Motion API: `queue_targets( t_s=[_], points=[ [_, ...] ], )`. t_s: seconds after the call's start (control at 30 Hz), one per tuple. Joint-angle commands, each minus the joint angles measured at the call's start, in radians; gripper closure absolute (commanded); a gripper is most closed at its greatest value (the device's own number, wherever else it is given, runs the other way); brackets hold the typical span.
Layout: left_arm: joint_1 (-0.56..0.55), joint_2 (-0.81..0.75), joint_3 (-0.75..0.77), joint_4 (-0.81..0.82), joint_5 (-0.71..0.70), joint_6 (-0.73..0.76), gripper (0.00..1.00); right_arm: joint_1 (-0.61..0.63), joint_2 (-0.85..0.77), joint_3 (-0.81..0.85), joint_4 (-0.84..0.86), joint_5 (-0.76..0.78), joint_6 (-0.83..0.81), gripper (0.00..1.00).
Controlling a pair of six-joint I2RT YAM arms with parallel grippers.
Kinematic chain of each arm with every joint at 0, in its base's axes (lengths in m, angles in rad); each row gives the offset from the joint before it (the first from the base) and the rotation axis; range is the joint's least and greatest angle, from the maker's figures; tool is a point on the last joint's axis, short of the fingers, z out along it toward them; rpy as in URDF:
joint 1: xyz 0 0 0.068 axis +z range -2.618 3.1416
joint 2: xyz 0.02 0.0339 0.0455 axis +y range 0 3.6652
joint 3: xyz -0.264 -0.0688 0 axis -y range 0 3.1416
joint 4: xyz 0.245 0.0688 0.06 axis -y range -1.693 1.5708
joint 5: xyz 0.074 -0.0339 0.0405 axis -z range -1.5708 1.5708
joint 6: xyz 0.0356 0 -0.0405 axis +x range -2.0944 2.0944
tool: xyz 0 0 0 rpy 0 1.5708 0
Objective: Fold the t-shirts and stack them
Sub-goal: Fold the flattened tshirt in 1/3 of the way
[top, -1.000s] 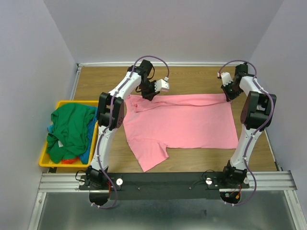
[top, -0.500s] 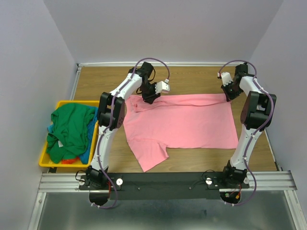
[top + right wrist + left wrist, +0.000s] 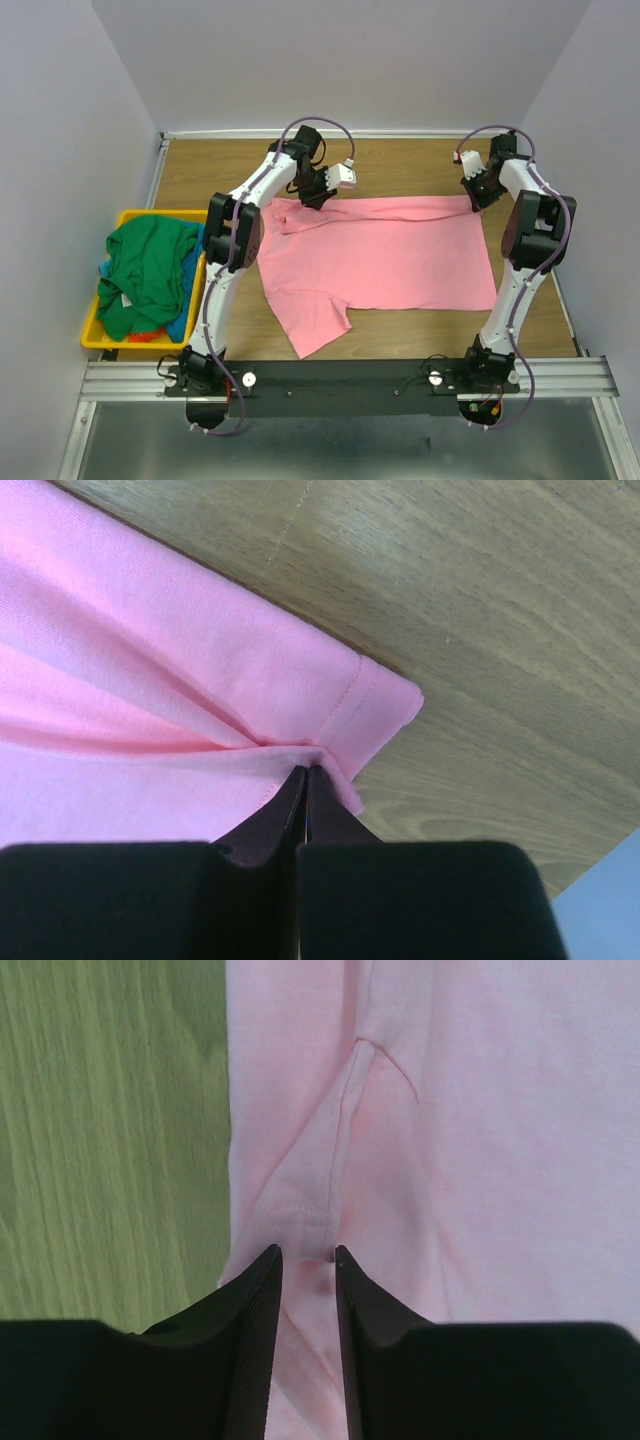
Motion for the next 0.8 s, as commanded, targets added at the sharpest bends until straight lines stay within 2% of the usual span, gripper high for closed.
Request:
queue_targets(
  t_s=[0.0, 0.2, 0.27, 0.33, 0.5, 0.7, 0.77],
  points=[
    [-0.010, 0.018, 0.027, 0.021, -0.013, -0.030, 0.67, -0.008, 0.054, 0.002, -0.038, 0.008, 0.012, 0.93],
    [-0.013, 0.019, 0.015, 0.033, -0.029, -0.031, 0.82, -0.008, 0.055, 0.005, -0.039, 0.010, 0.015, 0.93],
    [-0.013, 0.016, 0.010, 0.027, -0.036, -0.027, 0.79, -0.008, 0.054, 0.008, -0.039, 0.010, 0.015, 0.93],
    [-0.014, 0.015, 0.005, 0.016, -0.033, -0.011, 0.70, -0.008, 0.054, 0.010, -0.039, 0.010, 0.015, 0.93],
    [-0.017, 0.013, -0.010, 0.011, -0.027, -0.004, 0.61, -0.008, 0.054, 0.013, -0.041, 0.007, 0.015, 0.93],
    [-0.019, 0.024, -0.005, 0.012, -0.027, -0.002, 0.63, -0.008, 0.054, 0.013, -0.041, 0.004, 0.017, 0.93],
    [-0.020, 0.025, -0.004, 0.012, -0.032, -0.002, 0.72, -0.008, 0.057, 0.013, -0.041, 0.005, 0.017, 0.93]
  ],
)
